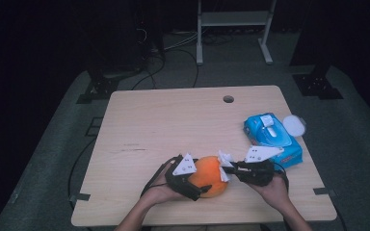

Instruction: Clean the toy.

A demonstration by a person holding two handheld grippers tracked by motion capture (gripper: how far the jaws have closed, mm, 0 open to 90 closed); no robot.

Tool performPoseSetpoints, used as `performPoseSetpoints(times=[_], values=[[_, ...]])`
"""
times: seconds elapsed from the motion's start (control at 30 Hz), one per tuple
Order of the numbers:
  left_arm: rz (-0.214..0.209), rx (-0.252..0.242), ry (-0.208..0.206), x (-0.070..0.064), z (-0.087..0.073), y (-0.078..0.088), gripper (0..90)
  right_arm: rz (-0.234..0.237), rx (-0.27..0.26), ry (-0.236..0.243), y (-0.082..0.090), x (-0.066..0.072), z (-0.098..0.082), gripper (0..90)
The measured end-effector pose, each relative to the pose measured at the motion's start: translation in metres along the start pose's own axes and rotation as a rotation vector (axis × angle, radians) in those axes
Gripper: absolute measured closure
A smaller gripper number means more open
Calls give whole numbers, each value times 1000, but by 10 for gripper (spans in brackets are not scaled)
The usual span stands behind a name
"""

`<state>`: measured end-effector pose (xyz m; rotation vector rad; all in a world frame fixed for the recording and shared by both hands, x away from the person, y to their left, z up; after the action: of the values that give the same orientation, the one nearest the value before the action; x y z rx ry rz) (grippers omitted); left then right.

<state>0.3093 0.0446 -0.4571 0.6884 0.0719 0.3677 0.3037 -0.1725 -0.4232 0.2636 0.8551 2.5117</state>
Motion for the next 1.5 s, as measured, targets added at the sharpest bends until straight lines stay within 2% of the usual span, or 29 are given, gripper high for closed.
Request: performPoseSetpoints(times=[0.07,0.2,0.27,0.33,0.43,0.5,0.57,0.6,0.67,0.73,0.77,0.9,0.93,1.17,1.23,1.27,1.3,1.33,1.4,1.43,1.5], values=[[-3,-6,8,1,-1,0,63,4,5,-3,0,-3,-2,802],[-4,-10,9,1,-1,-1,63,1,32,-64,-1,-17,-14,802],[-2,-9,6,0,0,-1,63,4,38,-75,-1,-18,-17,802],[6,-1,1,-1,1,-1,61,6,31,-64,0,-14,-13,801],[10,3,-8,-2,1,-2,56,28,-1,-18,0,2,0,801],[6,3,-6,-2,1,-1,57,26,1,4,0,5,3,801],[-12,1,-10,-2,2,1,57,47,7,-11,-1,1,-1,802],[-34,-3,-4,0,4,4,57,53,10,-10,-1,0,-3,802],[-90,-38,30,4,6,11,57,66,12,-8,1,1,-6,802],[-117,-62,49,9,5,15,59,77,16,10,2,4,-7,802],[-125,-61,59,10,4,14,58,83,18,22,3,5,-8,802],[-143,-55,50,12,3,14,57,99,22,46,2,6,-8,802],[-168,-71,71,14,2,15,56,109,26,46,3,5,-8,802],[-203,-71,126,18,-3,12,56,111,30,52,3,4,-9,802],[-190,-75,152,16,-5,6,64,107,25,44,2,3,-9,802],[-171,-74,152,13,-4,2,80,107,20,30,1,1,-8,801],[-138,-73,135,10,-2,0,88,106,19,13,1,-1,-8,802],[-120,-77,128,9,0,1,144,101,19,-1,1,-4,-7,803],[-80,-113,142,9,7,5,219,69,16,-8,3,-8,-6,803],[-42,-139,135,9,11,6,233,56,11,-13,4,-10,-5,803],[45,-159,86,5,17,5,250,34,-26,-38,10,-14,-1,803]])
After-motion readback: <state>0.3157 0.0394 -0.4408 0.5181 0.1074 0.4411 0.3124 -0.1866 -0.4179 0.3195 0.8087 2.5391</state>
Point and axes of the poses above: each handheld gripper's, and its own axes: y roughly backward along the jaws, z roughly out of its top, x roughly to its left, the point moved 3 cm from there along -y, roughly forward along the jaws, and after that the axes turned 7 degrees about x, right-handed, at the moved point
